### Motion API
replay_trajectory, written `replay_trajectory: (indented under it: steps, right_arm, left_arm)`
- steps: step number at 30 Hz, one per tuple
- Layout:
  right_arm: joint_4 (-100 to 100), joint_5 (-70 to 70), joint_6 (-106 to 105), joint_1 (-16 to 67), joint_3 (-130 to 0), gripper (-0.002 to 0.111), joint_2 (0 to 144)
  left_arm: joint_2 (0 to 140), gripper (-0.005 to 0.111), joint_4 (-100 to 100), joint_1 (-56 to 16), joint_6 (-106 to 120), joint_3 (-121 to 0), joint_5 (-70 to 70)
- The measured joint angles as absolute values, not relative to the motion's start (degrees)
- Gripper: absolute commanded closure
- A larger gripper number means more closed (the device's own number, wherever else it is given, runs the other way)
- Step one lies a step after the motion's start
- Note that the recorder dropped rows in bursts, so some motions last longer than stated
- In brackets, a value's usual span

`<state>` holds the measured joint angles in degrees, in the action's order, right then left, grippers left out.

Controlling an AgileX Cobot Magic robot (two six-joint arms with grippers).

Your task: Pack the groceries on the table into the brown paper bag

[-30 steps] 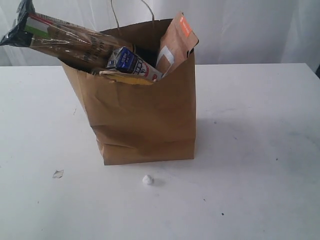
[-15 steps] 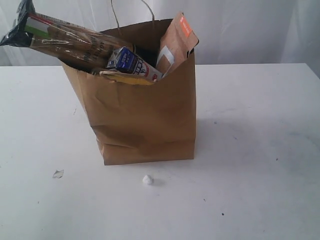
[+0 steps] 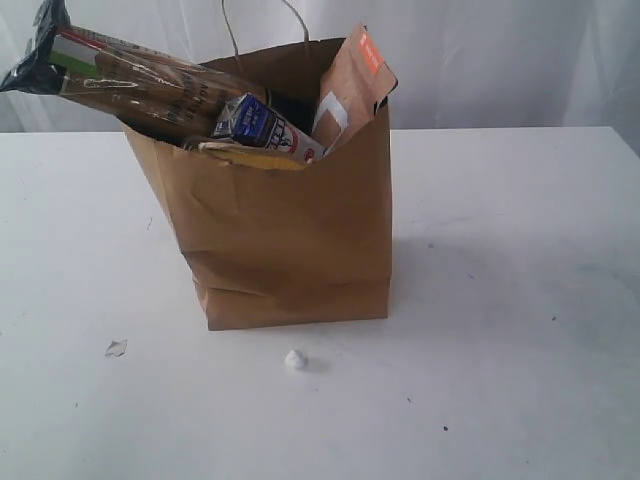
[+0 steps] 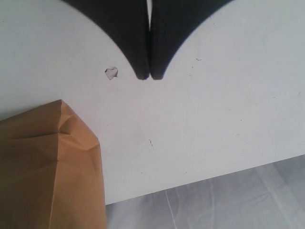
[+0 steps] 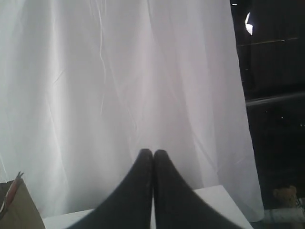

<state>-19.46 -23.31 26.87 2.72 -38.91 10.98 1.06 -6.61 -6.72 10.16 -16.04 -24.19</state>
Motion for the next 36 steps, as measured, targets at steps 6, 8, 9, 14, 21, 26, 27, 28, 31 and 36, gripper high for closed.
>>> replay_trajectory:
  steps: [6,8,9,14,21,26,27,28,31,36]
  right_arm:
    - [-19.46,-21.55,26.95,2.72,-38.88,0.108,10.81]
    - [-19.46,-20.27,26.95,2.72,-38.78,0.108,11.93]
    - [-19.46,-18.85,26.95,2.72,-38.50,0.108,12.71]
    - [-19.36,-2.72,26.95,2.72,-36.25,0.108,22.87]
    - [-19.36,-12.60,22.85,2.92,-39.65,0.108,55.97]
    - [-13.65,-39.25,9.89,2.92,-43.54,0.108,78.27]
    - [-10.91,-42.02,6.40,2.92,-44.46,0.108,80.30]
    - [-6.42,-44.43,2.72,2.92,-45.11,0.108,81.86]
    - [14.34,-47.94,-16.00,6.68,-46.98,0.108,84.30]
    - [25.49,-38.89,-20.63,30.07,-49.88,0.108,85.53]
  left_arm:
    - [1.06,0.107,-6.61,-6.72,10.16,-16.04,-24.19]
    - [1.06,0.107,-6.61,-6.72,10.16,-16.04,-24.19]
    - [1.06,0.107,-6.61,-6.72,10.16,-16.04,-24.19]
    - [1.06,0.107,-6.61,-6.72,10.16,-16.04,-24.19]
    - [1.06,0.107,-6.61,-6.72,10.16,-16.04,-24.19]
    - [1.06,0.107,-6.61,-6.72,10.16,-16.04,-24.19]
    - [1.06,0.107,-6.61,-6.72,10.16,-16.04,-24.19]
    - [1.06,0.107,-6.61,-6.72,10.16,-16.04,-24.19]
    - [1.06,0.107,-6.61,-6.72,10.16,-16.04,-24.19]
    - [1.06,0.107,-6.61,-6.72,10.16,-16.04,-24.19]
